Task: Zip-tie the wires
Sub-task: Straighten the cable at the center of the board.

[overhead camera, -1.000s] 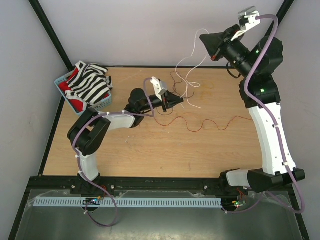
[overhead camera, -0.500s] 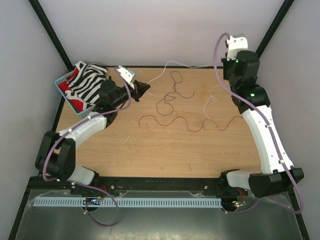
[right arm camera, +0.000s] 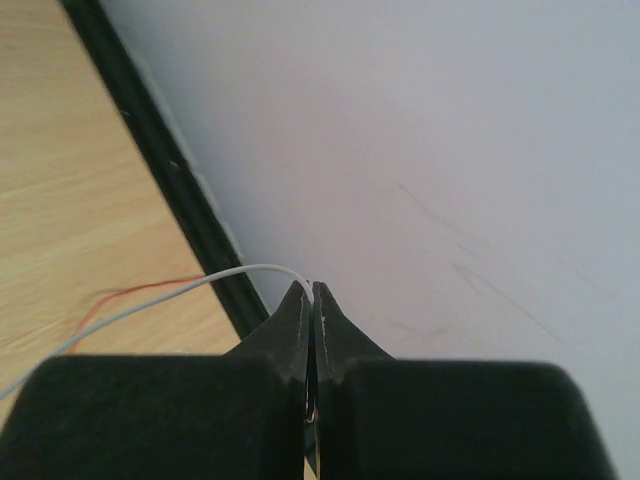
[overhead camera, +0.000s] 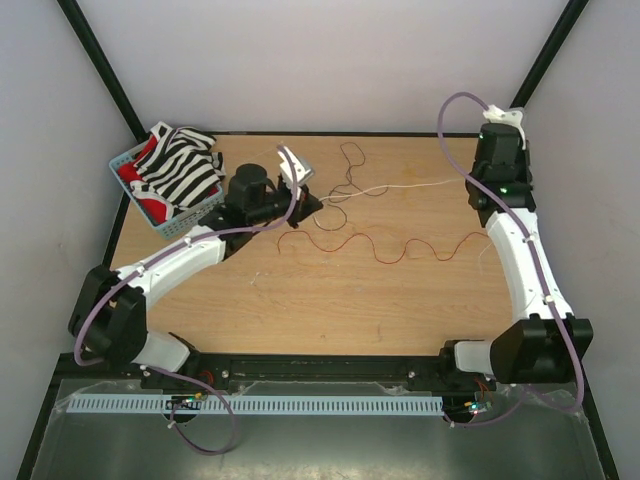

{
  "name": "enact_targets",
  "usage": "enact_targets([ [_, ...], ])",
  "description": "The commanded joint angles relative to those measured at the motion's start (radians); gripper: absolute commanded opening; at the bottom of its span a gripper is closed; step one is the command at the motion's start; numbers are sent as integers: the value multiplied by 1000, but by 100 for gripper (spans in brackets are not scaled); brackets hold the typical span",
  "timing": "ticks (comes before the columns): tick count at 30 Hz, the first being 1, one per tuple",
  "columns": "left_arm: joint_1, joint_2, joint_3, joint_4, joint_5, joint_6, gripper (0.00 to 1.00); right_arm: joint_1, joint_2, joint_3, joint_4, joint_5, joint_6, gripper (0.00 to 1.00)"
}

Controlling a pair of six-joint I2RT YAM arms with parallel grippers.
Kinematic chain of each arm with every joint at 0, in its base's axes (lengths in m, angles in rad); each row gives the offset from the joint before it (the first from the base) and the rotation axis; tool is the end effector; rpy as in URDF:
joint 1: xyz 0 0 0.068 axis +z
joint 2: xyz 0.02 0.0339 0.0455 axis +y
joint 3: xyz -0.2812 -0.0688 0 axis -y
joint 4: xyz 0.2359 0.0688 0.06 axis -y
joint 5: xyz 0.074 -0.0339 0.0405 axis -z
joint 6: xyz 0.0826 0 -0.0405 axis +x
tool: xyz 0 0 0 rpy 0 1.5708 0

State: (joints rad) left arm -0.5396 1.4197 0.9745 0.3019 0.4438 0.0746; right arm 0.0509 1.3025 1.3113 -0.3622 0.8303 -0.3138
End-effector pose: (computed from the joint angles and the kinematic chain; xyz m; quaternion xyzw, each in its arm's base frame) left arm 0.2936 -0.2172 0.3228 0.3602 0.6593 -0.3090 0.5831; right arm 0.3052 -0.0455 0.4018 0.0907 0.7801 -0.3966 0.4753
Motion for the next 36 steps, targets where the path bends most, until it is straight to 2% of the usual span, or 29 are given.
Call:
enact_targets([
  [1,-42,38,63,-53,19,23,0,-84,-51,-48,77,102,-11,3],
  [4,-55,55,78,-61,41,3,0,-118,-62,-73,117,110,-24,1],
  [8,-56,59,79,-88,28,-5,0,-120,-53,-135,138,39,19,1],
  [15,-43,116,95,-190,-8,-49,0,-116,68,-245,105,-126,172,0],
  [21,14,167,139,-323,-67,-134,0,-94,183,-246,81,-258,287,0],
  [27,80,185,167,-494,-112,-134,0,-52,289,-273,108,-361,313,0],
  [36,108,236,214,-641,-224,-110,0,15,417,-315,165,-394,319,0],
])
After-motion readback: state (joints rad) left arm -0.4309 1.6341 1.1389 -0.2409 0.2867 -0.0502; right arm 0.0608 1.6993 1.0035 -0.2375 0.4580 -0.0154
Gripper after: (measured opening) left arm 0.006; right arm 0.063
